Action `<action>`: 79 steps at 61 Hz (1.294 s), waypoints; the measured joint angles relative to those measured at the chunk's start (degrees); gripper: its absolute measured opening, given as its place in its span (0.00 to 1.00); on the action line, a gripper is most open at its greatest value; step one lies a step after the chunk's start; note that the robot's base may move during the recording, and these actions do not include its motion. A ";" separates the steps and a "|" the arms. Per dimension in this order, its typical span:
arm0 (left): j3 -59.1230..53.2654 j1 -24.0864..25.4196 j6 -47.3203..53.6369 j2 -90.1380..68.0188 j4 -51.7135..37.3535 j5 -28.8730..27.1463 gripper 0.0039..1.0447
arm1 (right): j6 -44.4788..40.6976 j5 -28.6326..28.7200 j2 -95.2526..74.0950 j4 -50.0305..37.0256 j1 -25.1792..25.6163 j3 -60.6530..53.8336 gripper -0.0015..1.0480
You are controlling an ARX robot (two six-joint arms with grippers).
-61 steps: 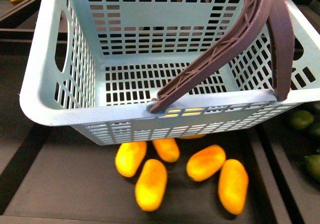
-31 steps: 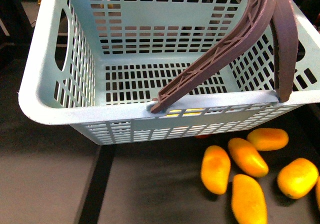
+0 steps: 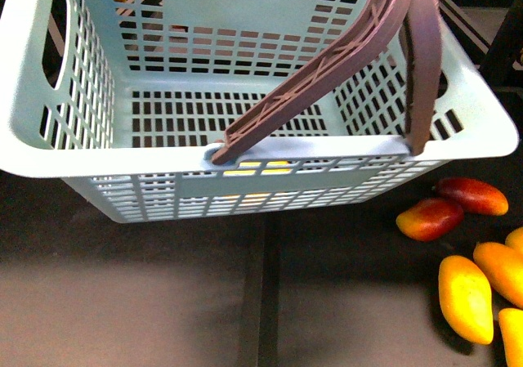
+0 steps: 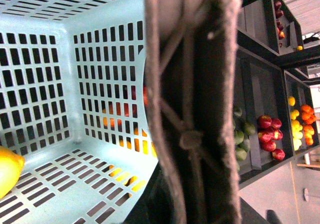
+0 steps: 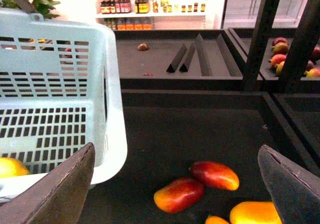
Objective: Pick lemon and mango into basket
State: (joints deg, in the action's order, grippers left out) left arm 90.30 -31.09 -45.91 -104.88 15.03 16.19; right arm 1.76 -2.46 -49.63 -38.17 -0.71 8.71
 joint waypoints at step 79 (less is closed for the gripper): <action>0.00 -0.94 -0.66 0.00 0.00 0.90 0.04 | -6.67 14.27 -62.86 13.60 19.34 24.35 0.92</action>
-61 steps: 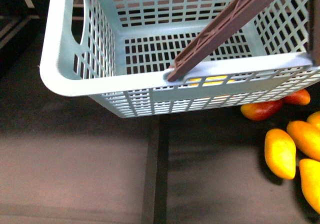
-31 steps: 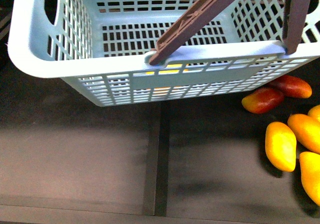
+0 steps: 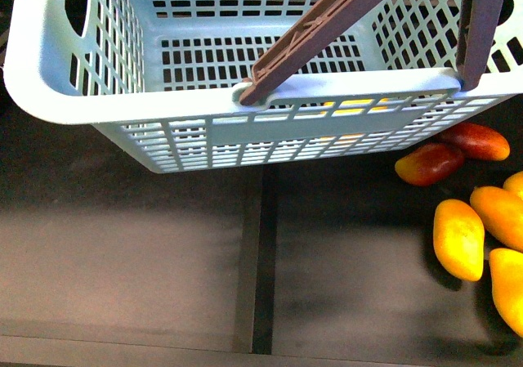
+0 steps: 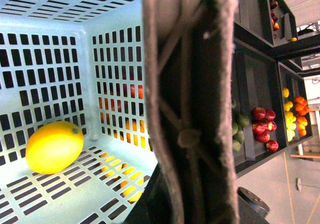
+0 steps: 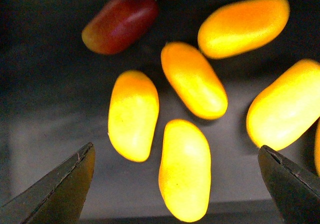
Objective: Pick lemon and mango into basket
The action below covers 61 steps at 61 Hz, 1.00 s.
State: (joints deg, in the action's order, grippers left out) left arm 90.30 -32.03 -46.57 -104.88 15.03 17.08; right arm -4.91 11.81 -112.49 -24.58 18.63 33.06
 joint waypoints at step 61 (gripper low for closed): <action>0.00 -0.02 -0.02 0.00 0.00 0.33 0.04 | 14.38 -5.92 -25.75 -1.57 -12.15 18.05 0.92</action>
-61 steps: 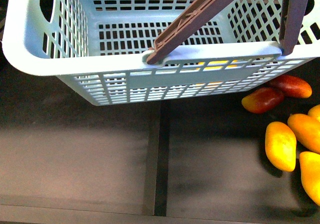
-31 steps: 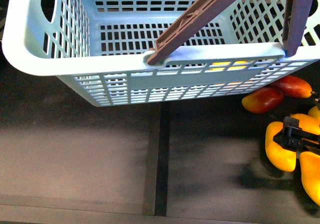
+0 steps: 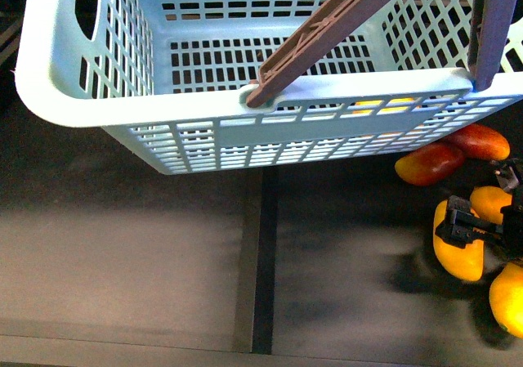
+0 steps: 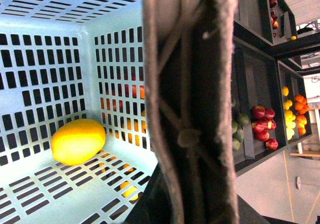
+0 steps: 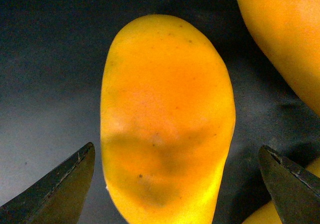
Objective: Pick lemon and mango into basket
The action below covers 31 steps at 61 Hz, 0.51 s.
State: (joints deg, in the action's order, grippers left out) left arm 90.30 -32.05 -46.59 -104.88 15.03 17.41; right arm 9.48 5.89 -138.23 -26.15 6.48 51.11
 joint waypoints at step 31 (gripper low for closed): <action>0.00 0.02 0.02 0.00 0.00 -0.09 0.04 | 5.62 -2.05 -4.61 -1.68 -2.78 3.85 0.63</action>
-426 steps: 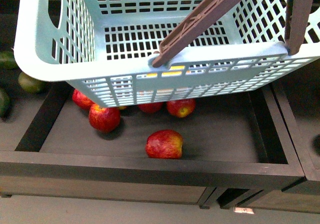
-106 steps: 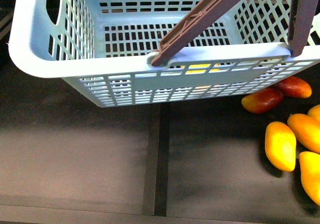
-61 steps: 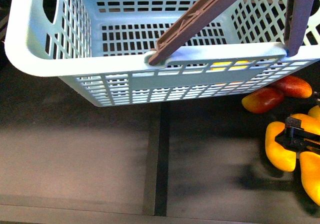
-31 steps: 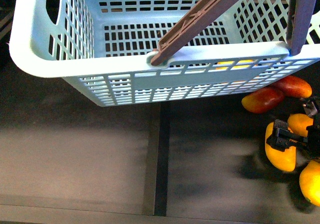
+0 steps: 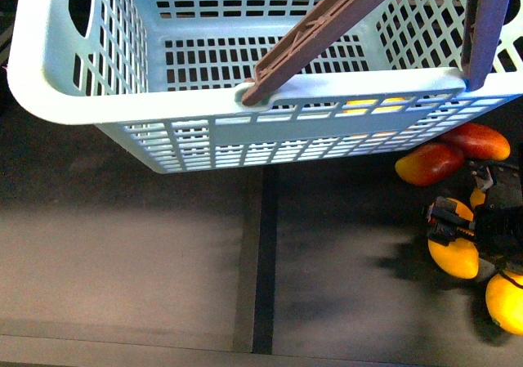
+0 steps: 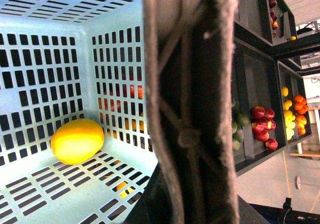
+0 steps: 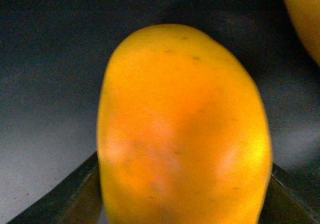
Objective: Pick lemon and mango into basket
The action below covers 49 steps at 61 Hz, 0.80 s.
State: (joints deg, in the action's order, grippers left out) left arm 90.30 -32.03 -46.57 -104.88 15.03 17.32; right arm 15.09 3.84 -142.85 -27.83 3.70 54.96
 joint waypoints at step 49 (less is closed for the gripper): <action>0.00 -0.02 -0.02 0.00 0.00 0.07 0.04 | -10.91 10.99 34.60 6.95 22.86 -12.00 0.60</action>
State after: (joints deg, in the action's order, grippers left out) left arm 90.30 -32.05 -46.59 -104.88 15.03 17.39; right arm 4.19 14.83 -108.25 -20.88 26.57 42.96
